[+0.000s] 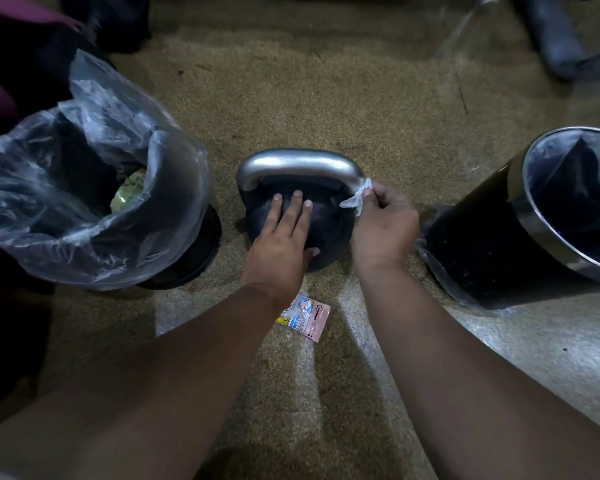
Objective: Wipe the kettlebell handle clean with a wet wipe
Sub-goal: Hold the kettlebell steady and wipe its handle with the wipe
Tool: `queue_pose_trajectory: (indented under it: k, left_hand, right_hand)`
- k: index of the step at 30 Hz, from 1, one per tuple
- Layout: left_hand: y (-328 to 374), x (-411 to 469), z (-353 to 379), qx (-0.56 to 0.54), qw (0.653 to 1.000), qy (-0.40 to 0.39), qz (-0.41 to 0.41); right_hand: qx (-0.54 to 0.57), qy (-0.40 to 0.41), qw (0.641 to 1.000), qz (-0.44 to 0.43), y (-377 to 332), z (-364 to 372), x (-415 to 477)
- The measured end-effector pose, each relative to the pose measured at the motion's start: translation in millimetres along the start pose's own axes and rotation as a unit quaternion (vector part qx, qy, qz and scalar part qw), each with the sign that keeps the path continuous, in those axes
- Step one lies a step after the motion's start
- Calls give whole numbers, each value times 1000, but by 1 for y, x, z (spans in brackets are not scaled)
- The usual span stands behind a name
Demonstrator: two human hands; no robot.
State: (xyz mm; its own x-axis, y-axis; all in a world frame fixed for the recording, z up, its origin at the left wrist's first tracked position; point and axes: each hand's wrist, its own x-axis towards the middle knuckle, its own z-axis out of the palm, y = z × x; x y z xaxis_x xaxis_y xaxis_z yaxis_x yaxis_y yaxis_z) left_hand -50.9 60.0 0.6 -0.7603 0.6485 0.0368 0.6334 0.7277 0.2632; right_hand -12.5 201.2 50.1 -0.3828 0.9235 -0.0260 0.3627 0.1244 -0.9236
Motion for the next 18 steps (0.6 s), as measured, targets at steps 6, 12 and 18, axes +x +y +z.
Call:
queue_pose_trajectory:
  k: [6, 12, 18]
  left_hand:
    - [-2, 1, -1, -17, 1000, -4, 2]
    - [-3, 0, -2, -27, 1000, 1, 9]
    - [-3, 1, -3, -19, 1000, -11, 8]
  right_hand:
    - [-13, 5, 1000, 12, 3, 0, -2]
    - [-12, 15, 1000, 13, 5, 3, -1]
    - [29, 22, 999, 2, 3, 5, -5]
